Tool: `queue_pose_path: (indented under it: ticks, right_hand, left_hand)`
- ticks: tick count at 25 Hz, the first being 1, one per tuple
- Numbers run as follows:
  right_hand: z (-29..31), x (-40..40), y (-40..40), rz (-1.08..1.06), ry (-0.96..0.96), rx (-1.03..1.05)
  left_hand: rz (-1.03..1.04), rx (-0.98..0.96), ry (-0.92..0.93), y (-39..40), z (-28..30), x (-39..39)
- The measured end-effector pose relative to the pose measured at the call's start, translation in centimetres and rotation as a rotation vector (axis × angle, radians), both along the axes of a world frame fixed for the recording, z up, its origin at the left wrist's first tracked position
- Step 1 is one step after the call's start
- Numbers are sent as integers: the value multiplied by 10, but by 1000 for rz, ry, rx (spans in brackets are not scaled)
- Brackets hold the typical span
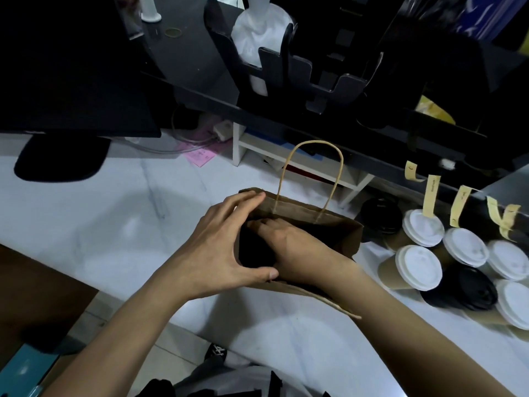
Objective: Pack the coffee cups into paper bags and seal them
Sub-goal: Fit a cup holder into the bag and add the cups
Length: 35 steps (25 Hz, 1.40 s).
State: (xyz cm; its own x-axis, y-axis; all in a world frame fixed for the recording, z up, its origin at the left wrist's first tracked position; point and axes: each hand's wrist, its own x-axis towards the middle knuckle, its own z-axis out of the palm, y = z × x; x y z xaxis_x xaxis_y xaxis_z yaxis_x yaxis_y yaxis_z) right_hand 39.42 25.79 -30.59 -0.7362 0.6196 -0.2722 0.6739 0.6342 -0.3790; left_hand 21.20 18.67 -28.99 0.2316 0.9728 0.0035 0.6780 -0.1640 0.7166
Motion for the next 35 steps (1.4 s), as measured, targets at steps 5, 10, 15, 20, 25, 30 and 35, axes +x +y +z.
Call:
queue_pose_path:
  ticks: [5, 10, 15, 20, 25, 30, 35]
  right_hand:
    - [11, 23, -7, -139, 130, 0]
    - [35, 52, -19, -328, 208, 24]
    - [52, 79, -32, -525, 355, 146]
    - [61, 112, -39, -763, 548, 278]
    - [53, 145, -41, -1022, 605, 373]
    - [17, 166, -30, -1059, 242, 414]
    - [-8, 168, -3, -887, -131, 416]
  left_hand:
    - [-10, 1, 1, 1, -1, 2]
    - [-53, 5, 28, 4, 0, 9]
    - [-95, 22, 19, 8, -1, 18]
    - [-114, 17, 13, 14, -2, 27]
    - [-104, 23, 20, 18, -2, 32]
    - [-91, 19, 31, 15, 0, 30]
    - [-63, 13, 52, 9, 3, 27]
